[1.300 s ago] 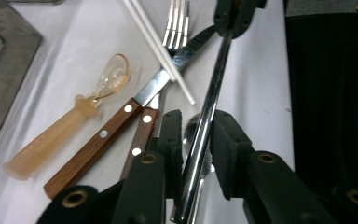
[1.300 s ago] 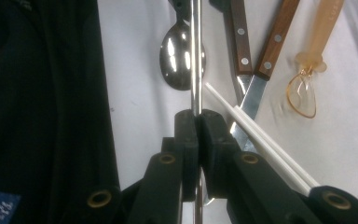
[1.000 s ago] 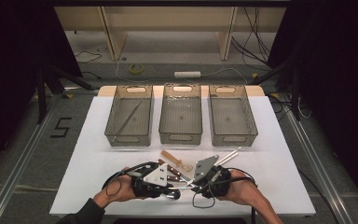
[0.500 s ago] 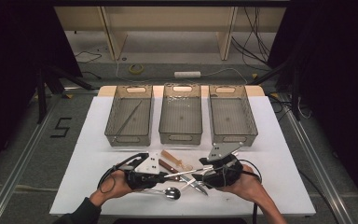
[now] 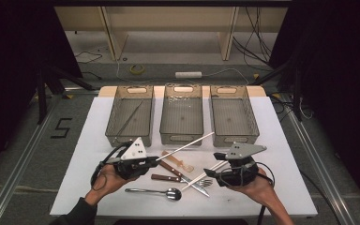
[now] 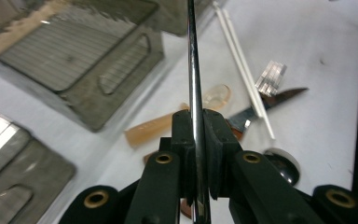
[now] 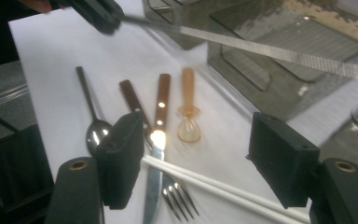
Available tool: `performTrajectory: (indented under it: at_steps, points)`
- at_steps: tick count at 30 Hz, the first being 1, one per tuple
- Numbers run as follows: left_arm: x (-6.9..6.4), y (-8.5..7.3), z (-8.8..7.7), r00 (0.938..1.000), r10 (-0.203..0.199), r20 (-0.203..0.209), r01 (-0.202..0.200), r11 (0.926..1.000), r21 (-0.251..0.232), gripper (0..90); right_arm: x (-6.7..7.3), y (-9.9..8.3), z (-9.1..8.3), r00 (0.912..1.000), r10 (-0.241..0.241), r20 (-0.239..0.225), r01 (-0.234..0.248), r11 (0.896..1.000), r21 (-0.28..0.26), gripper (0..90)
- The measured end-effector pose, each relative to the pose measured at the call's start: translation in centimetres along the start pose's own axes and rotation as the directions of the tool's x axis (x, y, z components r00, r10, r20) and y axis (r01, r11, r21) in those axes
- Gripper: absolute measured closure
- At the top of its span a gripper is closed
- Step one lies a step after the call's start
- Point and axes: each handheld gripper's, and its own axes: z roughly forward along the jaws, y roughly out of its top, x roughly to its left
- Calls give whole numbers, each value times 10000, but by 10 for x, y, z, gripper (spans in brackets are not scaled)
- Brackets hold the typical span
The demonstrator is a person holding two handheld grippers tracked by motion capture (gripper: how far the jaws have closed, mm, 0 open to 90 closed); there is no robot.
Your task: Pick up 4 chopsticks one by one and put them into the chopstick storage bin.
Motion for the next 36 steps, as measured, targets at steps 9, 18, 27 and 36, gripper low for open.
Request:
performTrajectory:
  at_steps: [9, 18, 27, 36]
  points:
    - [22, -2, -13, 9801, -1375, -1429, 1278, 9890, -747, 833, -13, -22, -7, 9973, 585, 443, -585, 9983, -1, 356]
    - [50, -7, -20, 9389, -2440, -2427, 2195, 9677, -1237, 833, -14, -27, -3, 9968, 683, 416, -689, 9975, 126, 350]
    - [82, -14, -22, 8857, -3422, -3138, 3113, 9391, -1455, 833, -17, -30, 0, 9950, 938, 331, -943, 9954, 150, 334]
    - [110, -29, -19, 8276, -4115, -3817, 3851, 9111, -1470, 833, -15, -30, -2, 9954, 908, 301, -912, 9957, 131, 333]
